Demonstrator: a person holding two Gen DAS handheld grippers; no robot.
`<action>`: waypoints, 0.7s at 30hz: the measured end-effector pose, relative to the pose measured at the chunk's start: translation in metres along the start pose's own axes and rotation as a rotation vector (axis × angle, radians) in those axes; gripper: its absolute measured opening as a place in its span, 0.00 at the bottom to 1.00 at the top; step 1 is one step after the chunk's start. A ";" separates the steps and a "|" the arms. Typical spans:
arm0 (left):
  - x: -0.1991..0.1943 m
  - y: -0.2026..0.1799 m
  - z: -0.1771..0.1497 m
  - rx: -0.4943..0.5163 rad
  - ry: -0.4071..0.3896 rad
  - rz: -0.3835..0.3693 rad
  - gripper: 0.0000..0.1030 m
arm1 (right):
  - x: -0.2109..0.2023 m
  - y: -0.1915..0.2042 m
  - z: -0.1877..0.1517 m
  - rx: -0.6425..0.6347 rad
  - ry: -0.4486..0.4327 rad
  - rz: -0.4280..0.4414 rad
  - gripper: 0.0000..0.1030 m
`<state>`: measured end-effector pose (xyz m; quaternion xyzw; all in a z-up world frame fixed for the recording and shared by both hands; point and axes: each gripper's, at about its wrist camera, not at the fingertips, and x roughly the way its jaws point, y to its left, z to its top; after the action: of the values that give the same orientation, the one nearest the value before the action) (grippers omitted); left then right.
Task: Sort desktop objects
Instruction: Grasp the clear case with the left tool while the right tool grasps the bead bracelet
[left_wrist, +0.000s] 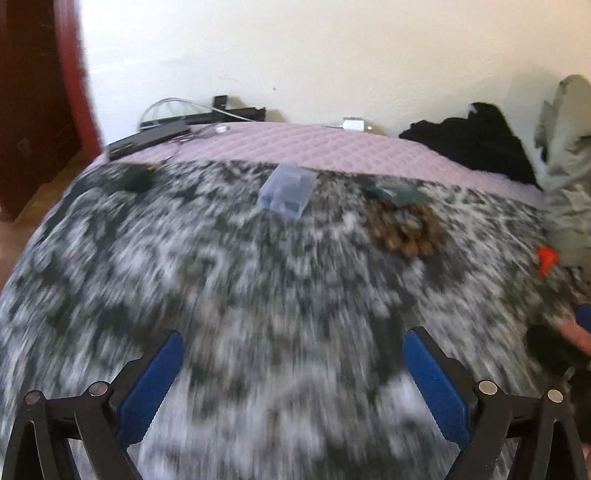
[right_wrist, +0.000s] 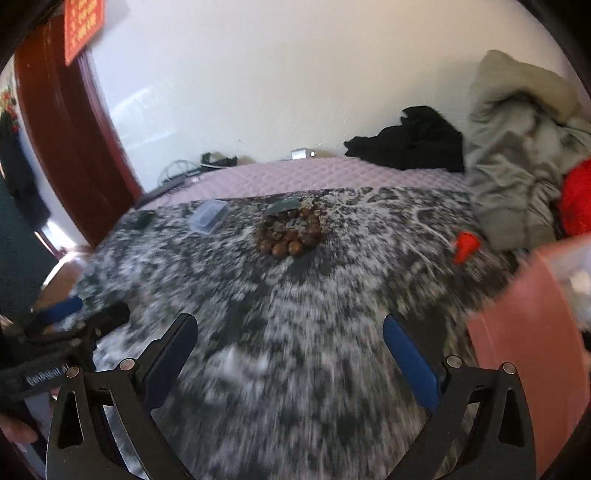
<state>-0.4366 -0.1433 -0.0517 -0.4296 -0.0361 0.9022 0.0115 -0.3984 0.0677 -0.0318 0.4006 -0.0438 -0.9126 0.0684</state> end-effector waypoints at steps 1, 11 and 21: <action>0.021 -0.001 0.012 0.011 0.022 0.007 0.96 | 0.017 0.000 0.007 -0.009 0.007 -0.013 0.99; 0.183 0.014 0.094 0.058 0.078 0.090 1.00 | 0.187 -0.017 0.050 -0.065 0.127 -0.072 1.00; 0.137 -0.009 0.061 0.098 -0.009 0.092 0.52 | 0.178 -0.018 0.069 -0.026 0.091 0.002 0.36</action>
<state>-0.5705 -0.1306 -0.1188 -0.4255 0.0278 0.9045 -0.0089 -0.5703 0.0583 -0.1168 0.4410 -0.0290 -0.8938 0.0764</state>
